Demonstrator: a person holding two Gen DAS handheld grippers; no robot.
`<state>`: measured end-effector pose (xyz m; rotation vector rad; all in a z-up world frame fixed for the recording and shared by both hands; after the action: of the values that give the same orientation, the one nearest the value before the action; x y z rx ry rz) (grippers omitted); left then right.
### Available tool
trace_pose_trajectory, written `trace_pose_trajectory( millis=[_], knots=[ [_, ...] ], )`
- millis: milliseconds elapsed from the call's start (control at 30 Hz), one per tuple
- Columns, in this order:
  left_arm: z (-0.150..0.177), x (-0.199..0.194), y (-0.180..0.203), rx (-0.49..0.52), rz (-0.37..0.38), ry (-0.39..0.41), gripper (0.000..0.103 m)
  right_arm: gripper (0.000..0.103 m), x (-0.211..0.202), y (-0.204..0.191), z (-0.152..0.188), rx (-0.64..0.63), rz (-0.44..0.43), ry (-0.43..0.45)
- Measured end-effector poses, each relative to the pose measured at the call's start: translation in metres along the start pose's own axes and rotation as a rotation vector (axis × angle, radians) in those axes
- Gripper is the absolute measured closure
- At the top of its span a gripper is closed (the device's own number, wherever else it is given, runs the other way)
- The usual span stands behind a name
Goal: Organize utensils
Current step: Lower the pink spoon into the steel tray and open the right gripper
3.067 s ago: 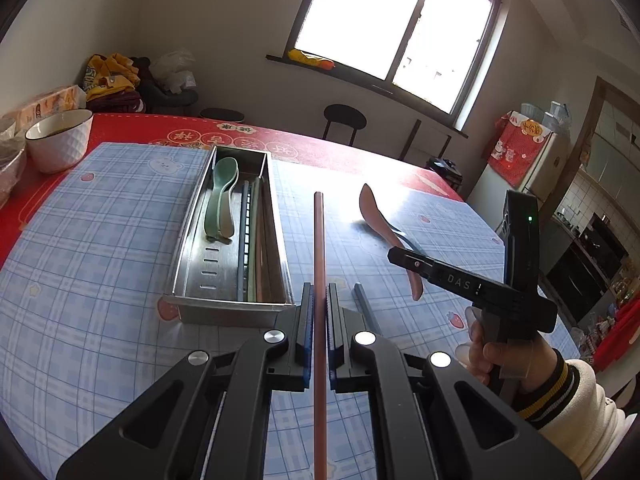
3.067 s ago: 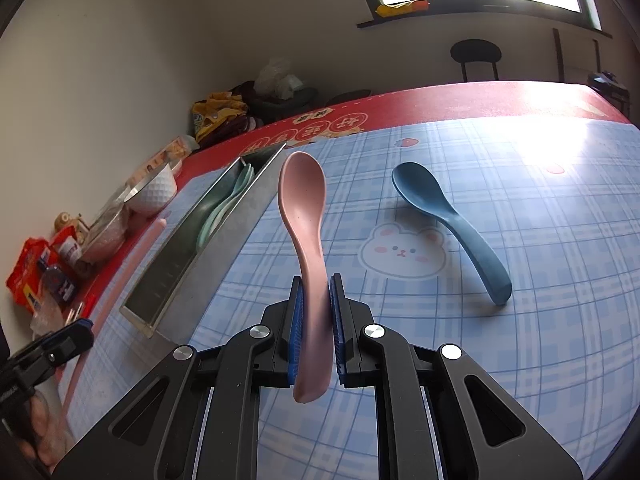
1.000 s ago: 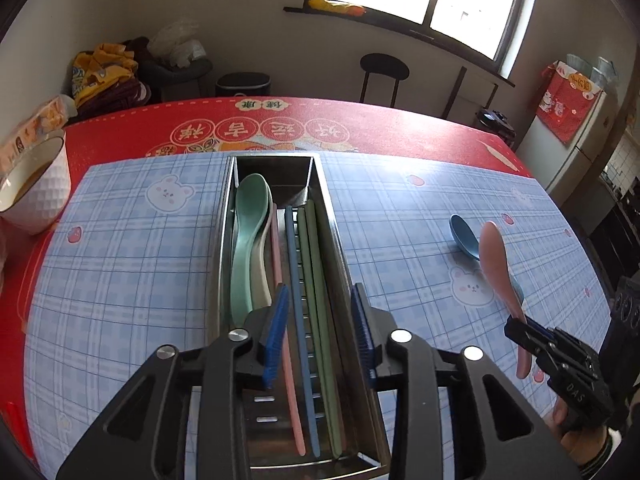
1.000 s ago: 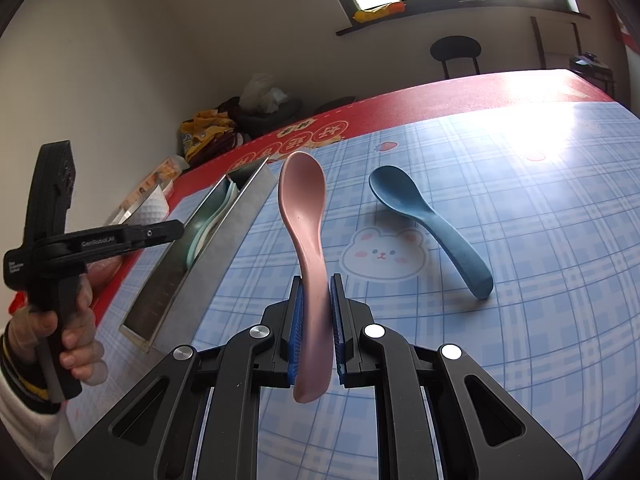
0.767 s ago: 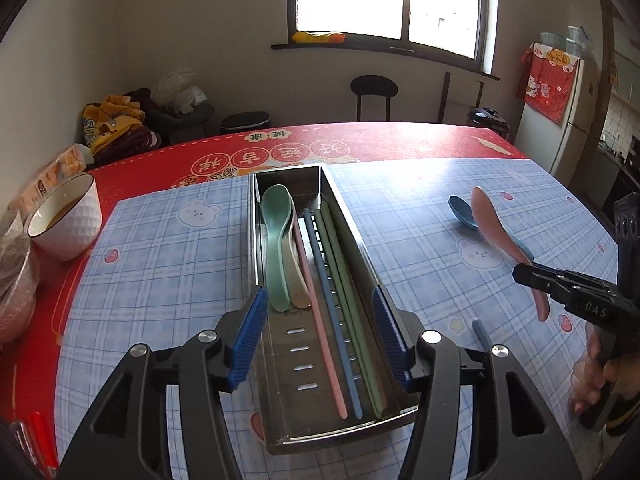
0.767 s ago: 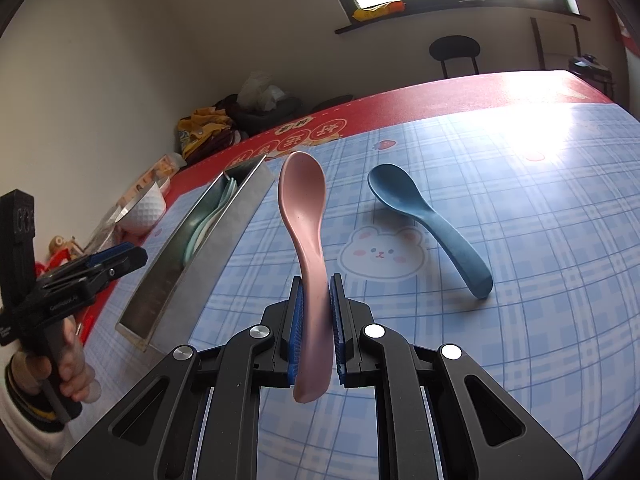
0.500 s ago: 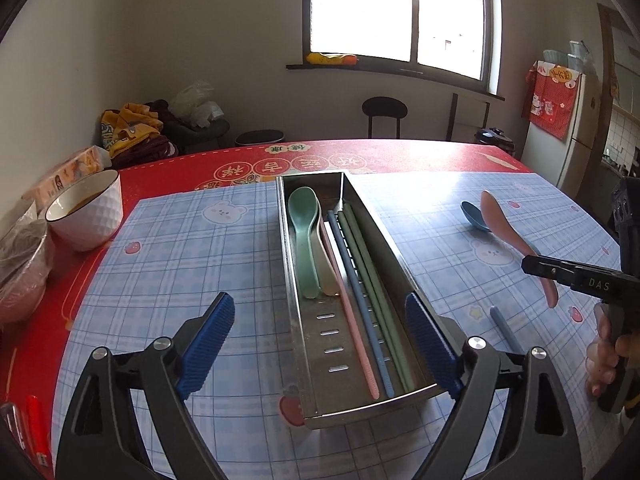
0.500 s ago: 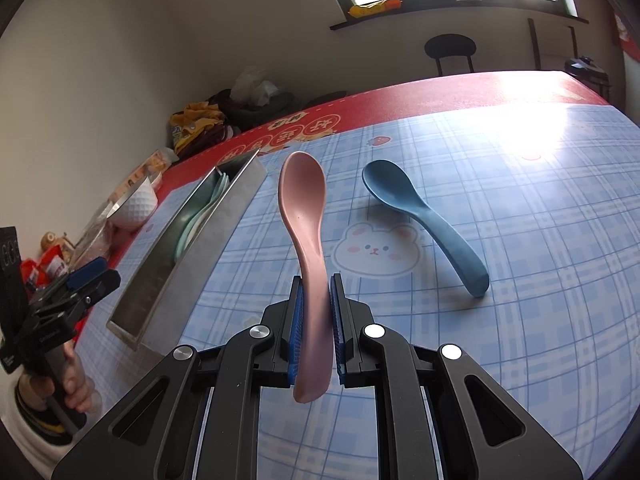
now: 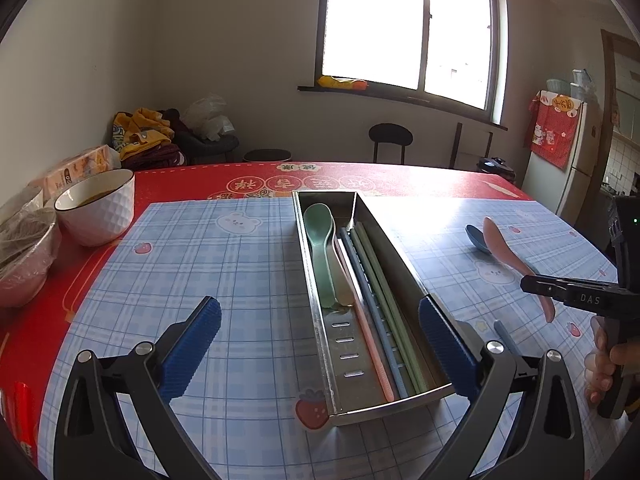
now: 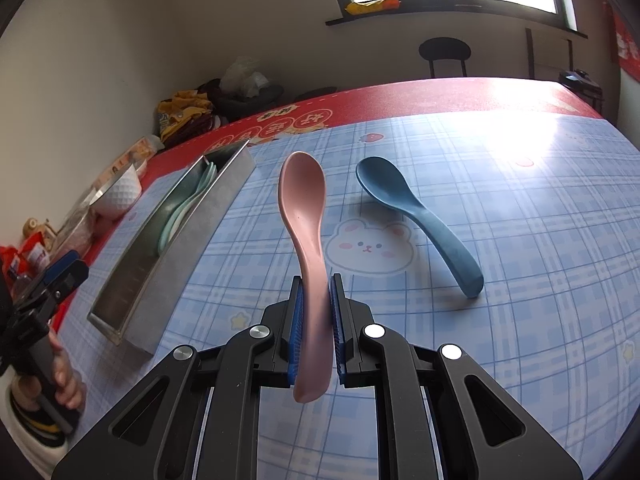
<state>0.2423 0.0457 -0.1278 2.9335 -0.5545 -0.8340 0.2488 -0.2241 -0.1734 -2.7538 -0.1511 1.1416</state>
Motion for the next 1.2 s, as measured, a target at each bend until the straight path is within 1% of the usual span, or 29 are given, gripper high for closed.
trace_pose_trajectory(
  millis=[67, 133, 167, 233, 333, 467, 567, 667, 833, 967, 1200],
  knots=[
    [0.000, 0.001, -0.006, -0.036, 0.021, -0.015, 0.006, 0.090, 0.000, -0.002, -0.001, -0.014, 0.034, -0.003],
    [-0.001, 0.000, -0.015, -0.079, 0.017, -0.017, 0.006, 0.090, 0.002, -0.007, -0.003, -0.035, 0.065, -0.024],
    [-0.001, -0.002, -0.019, -0.091, 0.013, -0.013, 0.006, 0.090, 0.002, -0.012, -0.006, -0.038, 0.063, -0.029],
    [-0.001, -0.005, -0.026, -0.110, -0.022, -0.008, 0.006, 0.090, -0.001, -0.024, -0.017, -0.037, 0.041, -0.030],
    [0.000, -0.006, -0.033, -0.134, -0.043, -0.016, 0.006, 0.090, -0.001, -0.056, -0.040, -0.052, 0.012, -0.034],
    [0.002, -0.003, -0.037, -0.141, -0.060, -0.034, 0.006, 0.090, 0.015, -0.107, -0.065, -0.090, -0.020, -0.070],
    [0.003, -0.004, -0.040, -0.151, -0.069, -0.029, 0.006, 0.090, 0.032, -0.141, -0.076, -0.112, -0.028, -0.105],
    [0.003, -0.004, -0.045, -0.178, -0.070, -0.029, 0.006, 0.090, 0.053, -0.162, -0.080, -0.111, -0.019, -0.154],
    [0.002, -0.005, -0.053, -0.220, -0.063, -0.021, 0.006, 0.090, 0.082, -0.176, -0.077, -0.083, 0.008, -0.221],
    [0.002, -0.006, -0.054, -0.230, -0.061, -0.020, 0.006, 0.090, 0.094, -0.175, -0.077, -0.063, 0.031, -0.235],
    [0.002, -0.004, -0.053, -0.224, -0.061, -0.026, 0.006, 0.090, 0.103, -0.176, -0.080, -0.040, 0.042, -0.249]
  ],
)
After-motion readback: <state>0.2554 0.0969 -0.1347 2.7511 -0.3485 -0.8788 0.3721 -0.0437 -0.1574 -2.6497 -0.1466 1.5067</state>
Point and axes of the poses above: each gripper's, at about its wrist camera, not at the fingertips, and x roughly the way its jaws point, y to its right, z to its underside, the point moved 5 cm from there along x, roughly the way its jaws point, and after that the axes turned 8 degrees about z, right-handed, at the moved point
